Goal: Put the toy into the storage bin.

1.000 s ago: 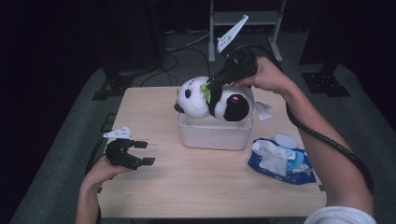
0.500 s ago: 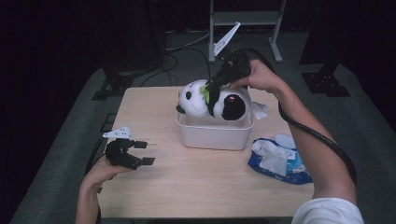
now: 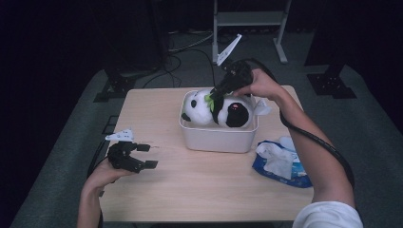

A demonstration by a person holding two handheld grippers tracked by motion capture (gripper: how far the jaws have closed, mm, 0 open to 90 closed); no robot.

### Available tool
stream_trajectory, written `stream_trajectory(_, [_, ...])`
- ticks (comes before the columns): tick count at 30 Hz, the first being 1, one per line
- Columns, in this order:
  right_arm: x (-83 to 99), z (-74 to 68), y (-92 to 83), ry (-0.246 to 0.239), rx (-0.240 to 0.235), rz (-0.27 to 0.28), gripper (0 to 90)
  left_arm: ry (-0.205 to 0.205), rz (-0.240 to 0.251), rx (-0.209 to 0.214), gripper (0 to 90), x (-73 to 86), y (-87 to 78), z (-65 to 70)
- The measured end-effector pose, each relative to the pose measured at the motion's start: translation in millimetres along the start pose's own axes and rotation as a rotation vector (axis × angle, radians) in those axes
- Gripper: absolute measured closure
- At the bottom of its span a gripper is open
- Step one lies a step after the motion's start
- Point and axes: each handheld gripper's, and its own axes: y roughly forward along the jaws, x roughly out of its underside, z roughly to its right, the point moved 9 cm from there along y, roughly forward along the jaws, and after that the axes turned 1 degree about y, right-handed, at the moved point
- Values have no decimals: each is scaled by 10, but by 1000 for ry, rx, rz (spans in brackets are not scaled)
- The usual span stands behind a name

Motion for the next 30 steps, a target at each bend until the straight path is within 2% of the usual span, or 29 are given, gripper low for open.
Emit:
stream_trajectory(11, [157,57,144,21,-10,-16,732,3,1,3,137,-7,3,10])
stream_trajectory(16, [184,70,180,22,-10,-1,732,0,1,3,137,-3,1,7])
stream_trajectory(25, [223,63,246,23,-1,0,731,4,-1,5,137,-4,1,15])
stream_trajectory(30, [256,19,336,18,-21,-20,730,3,-1,5,137,-3,-3,14])
